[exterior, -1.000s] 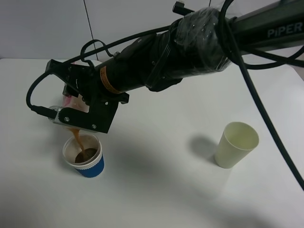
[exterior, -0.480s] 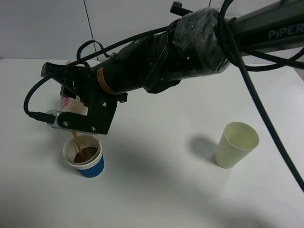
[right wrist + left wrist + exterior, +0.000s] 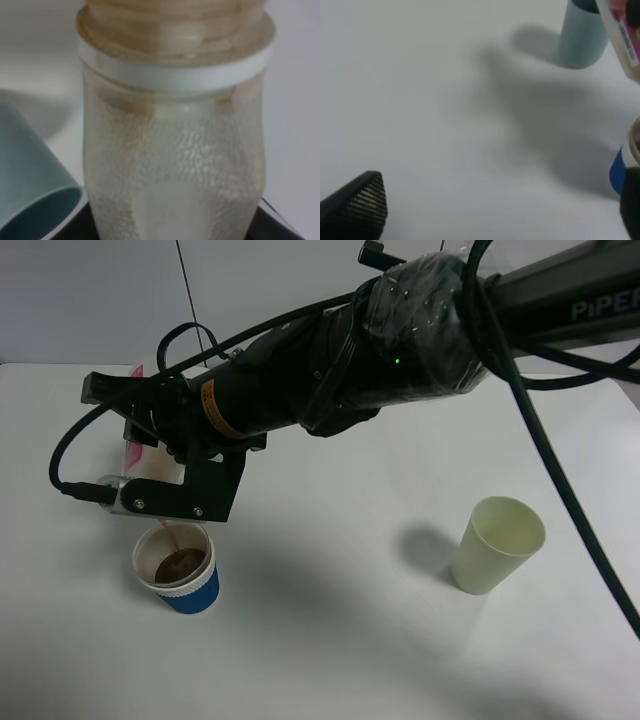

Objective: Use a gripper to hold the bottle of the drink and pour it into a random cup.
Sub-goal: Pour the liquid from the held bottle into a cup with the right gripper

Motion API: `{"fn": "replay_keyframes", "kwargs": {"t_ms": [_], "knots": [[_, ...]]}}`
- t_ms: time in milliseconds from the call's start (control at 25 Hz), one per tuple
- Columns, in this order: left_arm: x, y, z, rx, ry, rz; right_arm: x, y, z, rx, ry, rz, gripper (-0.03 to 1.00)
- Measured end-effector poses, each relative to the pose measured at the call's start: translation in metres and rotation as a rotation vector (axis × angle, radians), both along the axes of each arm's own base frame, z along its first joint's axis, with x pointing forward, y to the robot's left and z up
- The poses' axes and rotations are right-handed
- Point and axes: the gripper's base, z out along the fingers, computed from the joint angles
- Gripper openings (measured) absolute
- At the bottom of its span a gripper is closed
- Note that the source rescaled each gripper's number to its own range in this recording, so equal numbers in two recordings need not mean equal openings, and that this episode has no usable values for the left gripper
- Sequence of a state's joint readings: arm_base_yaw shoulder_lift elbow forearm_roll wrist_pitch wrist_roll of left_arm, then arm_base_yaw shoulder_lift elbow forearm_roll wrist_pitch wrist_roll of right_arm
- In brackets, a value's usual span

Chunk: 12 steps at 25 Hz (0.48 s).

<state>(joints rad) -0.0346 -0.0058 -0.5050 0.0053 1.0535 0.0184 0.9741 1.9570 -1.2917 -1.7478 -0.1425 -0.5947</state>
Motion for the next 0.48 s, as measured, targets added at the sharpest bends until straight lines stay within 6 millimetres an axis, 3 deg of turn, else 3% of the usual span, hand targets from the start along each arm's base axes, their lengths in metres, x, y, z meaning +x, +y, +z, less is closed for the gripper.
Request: {"fn": "replay_keyframes", "kwargs": {"t_ms": [480], "knots": [[0.000, 0.000, 0.000, 0.000, 0.000, 0.000, -0.008, 0.002, 0.011, 0.007, -0.046, 0.042, 0.01]]}}
